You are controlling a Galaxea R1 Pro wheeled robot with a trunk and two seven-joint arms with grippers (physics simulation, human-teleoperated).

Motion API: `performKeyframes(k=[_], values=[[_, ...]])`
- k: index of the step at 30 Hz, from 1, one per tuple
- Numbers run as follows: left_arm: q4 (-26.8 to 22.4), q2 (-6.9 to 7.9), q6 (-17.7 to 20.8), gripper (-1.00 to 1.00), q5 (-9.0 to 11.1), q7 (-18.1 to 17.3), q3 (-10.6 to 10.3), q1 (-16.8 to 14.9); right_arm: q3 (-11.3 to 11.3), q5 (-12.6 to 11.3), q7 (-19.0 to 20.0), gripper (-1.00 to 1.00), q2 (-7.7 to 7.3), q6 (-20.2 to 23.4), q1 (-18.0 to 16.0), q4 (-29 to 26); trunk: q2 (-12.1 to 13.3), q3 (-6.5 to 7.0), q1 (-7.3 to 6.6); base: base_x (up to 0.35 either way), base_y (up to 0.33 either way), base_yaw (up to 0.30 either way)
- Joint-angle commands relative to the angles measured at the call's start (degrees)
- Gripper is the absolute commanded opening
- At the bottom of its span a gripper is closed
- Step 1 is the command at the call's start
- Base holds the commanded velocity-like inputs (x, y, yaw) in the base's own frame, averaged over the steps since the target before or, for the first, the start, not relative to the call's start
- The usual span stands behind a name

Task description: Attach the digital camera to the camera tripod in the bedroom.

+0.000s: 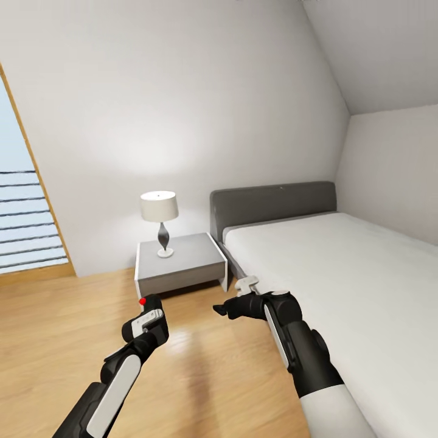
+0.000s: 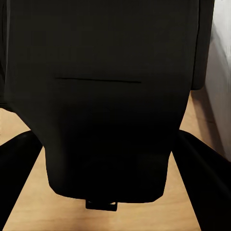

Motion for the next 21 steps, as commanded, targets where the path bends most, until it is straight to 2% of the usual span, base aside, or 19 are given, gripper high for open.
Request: performKeyframes(k=[1, 10, 14, 17, 21], values=[[-0.04, 0.06, 0.04, -1.00, 0.46, 0.57, -0.14, -0.05, -0.02, 0.62, 0.47, 1.00, 0.02, 0.16, -0.04, -0.06, 0.39, 0.12, -0.24, 0.000, 0.000, 0.000], [1.18, 0.01, 0.07, -1.00, 0.29, 0.53, -0.73, -0.05, -0.18, 0.58, 0.44, 1.00, 0.02, -0.58, -0.04, 1.63, 4.00, 1.74, -2.21, 0.000, 0.000, 0.000], [4.36, -0.02, 0.10, -1.00, 0.35, 0.22, -0.56, -0.05, -0.46, 0.88, 0.24, 1.00, 0.02, -3.42, -0.04, 13.04, 5.60, 2.46, -3.09, 0.000, 0.000, 0.000], [6.19, 0.06, 0.07, -1.00, 0.57, 0.17, -0.47, -0.01, -0.51, 0.95, -0.27, 1.00, 0.02, -5.23, -0.04, 19.13, 6.80, 2.99, -3.75, 0.000, 0.000, 0.000], [13.87, -0.10, -0.67, -1.00, 1.70, 0.01, -0.60, 0.03, -0.53, 0.87, -0.72, 1.00, 0.02, -8.54, -0.03, 29.29, 8.41, 3.71, -4.63, 0.000, 0.000, 0.000]])
